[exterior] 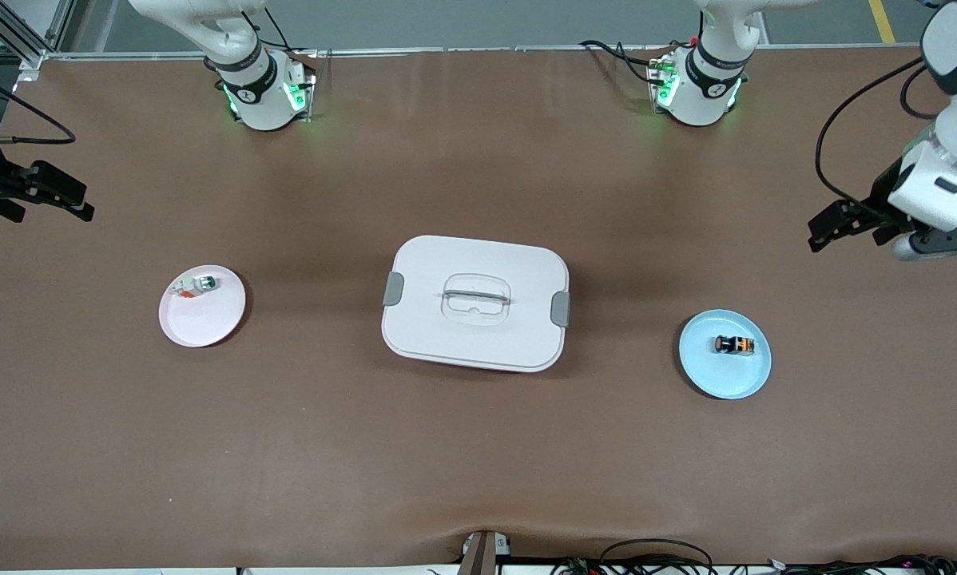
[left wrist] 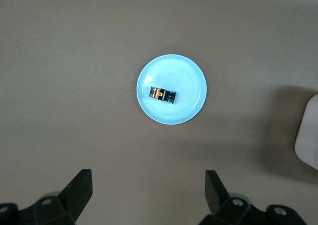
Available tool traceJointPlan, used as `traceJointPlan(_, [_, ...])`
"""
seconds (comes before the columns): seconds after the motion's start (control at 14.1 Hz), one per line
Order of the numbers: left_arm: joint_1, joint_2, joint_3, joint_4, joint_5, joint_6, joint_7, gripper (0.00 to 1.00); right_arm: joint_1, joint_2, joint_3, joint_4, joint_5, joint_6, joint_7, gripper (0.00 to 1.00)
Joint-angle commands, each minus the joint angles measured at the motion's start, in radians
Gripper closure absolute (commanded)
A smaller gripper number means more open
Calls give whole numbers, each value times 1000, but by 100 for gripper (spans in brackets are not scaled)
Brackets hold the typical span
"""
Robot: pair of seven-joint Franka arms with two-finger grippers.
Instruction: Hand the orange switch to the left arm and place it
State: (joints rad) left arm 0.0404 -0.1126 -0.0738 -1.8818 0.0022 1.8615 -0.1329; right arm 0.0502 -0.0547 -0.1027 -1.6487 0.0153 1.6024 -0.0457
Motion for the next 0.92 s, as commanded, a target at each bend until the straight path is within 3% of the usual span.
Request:
traceJointPlan(0.0, [9,-97,-4,-63,-21,-4,27,0,10,-28,0,-25,-20,13,3,0])
traceJointPlan(0.57, [6,-268,-6,-161,-44,27,44,0,11,-28,1,-25,-34,16,-36,0])
traceJointPlan(0.85, [7,-302,-4,-198,-42,51,104,0,23,-28,3,-25,-29,19,-30,0])
